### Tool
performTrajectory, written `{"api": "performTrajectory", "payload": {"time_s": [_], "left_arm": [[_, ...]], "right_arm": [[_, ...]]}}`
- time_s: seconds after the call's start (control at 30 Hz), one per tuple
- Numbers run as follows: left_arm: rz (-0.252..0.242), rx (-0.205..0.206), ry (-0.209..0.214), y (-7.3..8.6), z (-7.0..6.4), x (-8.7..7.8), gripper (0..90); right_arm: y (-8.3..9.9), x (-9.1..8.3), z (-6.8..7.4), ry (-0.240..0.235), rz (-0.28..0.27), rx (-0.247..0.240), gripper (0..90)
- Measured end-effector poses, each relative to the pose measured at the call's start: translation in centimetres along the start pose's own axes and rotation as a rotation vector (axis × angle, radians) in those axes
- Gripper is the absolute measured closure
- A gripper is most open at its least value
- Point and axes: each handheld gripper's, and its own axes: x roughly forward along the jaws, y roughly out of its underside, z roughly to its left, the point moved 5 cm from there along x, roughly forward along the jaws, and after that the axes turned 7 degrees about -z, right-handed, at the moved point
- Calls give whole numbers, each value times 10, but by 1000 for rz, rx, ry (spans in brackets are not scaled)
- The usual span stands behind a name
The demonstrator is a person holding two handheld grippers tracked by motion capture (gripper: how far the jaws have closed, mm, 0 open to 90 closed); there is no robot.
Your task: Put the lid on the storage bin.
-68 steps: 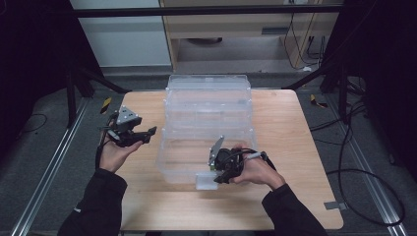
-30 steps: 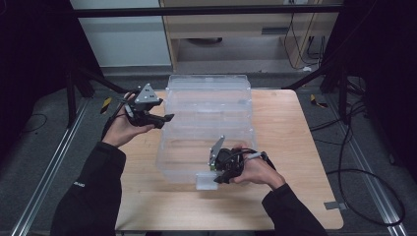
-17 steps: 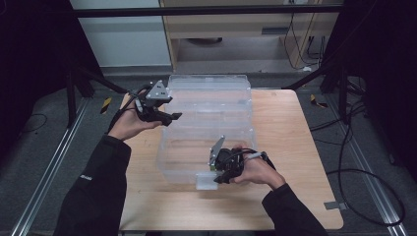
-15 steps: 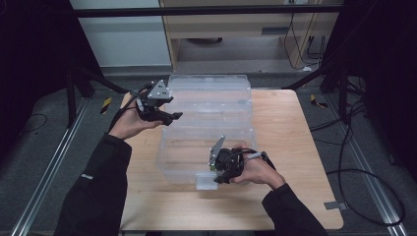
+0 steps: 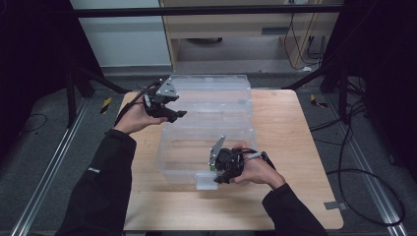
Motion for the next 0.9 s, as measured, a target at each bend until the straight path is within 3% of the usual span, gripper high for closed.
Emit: {"api": "performTrajectory", "payload": {"time_s": [0.6,0.9], "left_arm": [[39,53,41,-6,3,25,424],[68,88,63,-3,2,31,549]], "right_arm": [[0,0,0,-4,-5,5,672],[0,0,0,-7,-6,6,672]]}}
